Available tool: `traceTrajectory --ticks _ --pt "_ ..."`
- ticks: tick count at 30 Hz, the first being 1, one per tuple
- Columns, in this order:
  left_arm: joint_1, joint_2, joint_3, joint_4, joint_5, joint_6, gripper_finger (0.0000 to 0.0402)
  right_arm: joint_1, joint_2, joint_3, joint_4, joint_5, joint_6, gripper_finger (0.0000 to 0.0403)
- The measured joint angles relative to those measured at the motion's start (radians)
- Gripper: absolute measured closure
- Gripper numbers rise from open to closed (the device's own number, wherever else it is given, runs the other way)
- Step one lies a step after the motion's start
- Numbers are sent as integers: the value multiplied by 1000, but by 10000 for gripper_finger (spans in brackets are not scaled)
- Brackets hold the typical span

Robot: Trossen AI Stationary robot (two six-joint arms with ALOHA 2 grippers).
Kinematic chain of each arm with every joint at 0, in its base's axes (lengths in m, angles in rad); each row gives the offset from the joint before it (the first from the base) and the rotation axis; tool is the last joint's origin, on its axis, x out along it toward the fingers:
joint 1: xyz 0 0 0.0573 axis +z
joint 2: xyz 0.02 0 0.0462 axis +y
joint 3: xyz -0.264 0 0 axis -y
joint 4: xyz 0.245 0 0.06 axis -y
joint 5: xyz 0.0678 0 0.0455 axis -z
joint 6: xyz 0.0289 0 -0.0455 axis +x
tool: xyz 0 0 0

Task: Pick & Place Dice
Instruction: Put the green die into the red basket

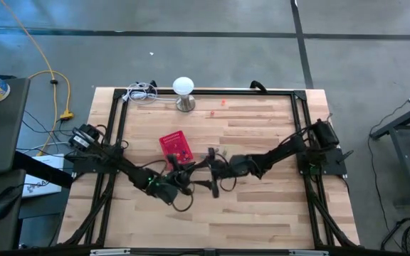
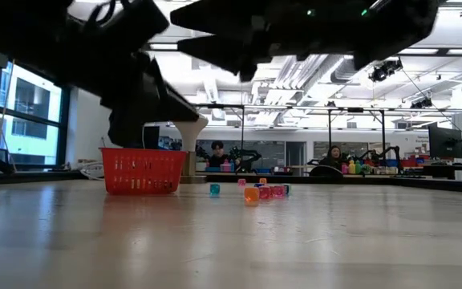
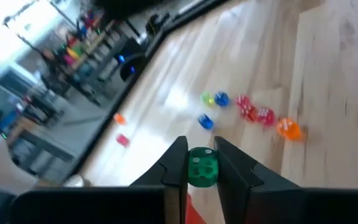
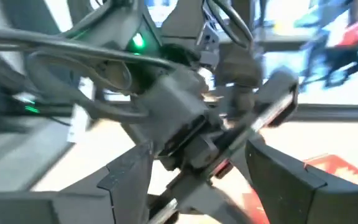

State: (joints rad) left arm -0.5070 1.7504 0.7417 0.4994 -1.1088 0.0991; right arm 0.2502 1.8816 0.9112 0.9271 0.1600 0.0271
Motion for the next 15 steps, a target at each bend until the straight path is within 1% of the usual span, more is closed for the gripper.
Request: traceTrajectory --ticks 3,5,7,9,12,15 --pt "6 -21 0 -83 8 -102 355 40 0 0 -8 183 -79 155" --pt "6 -58 0 -159 21 -174 355 66 0 0 -6 302 -131 155" --pt "4 -112 0 -240 37 -250 355 95 0 0 -9 421 -170 155" --pt "2 -181 0 -324 58 -332 355 127 0 0 -12 518 -193 155" --pt "11 -300 0 -509 131 -463 355 168 0 0 -38 621 -214 155" --pt "57 -409 0 -700 233 -598 354 196 0 0 -63 665 -212 155"
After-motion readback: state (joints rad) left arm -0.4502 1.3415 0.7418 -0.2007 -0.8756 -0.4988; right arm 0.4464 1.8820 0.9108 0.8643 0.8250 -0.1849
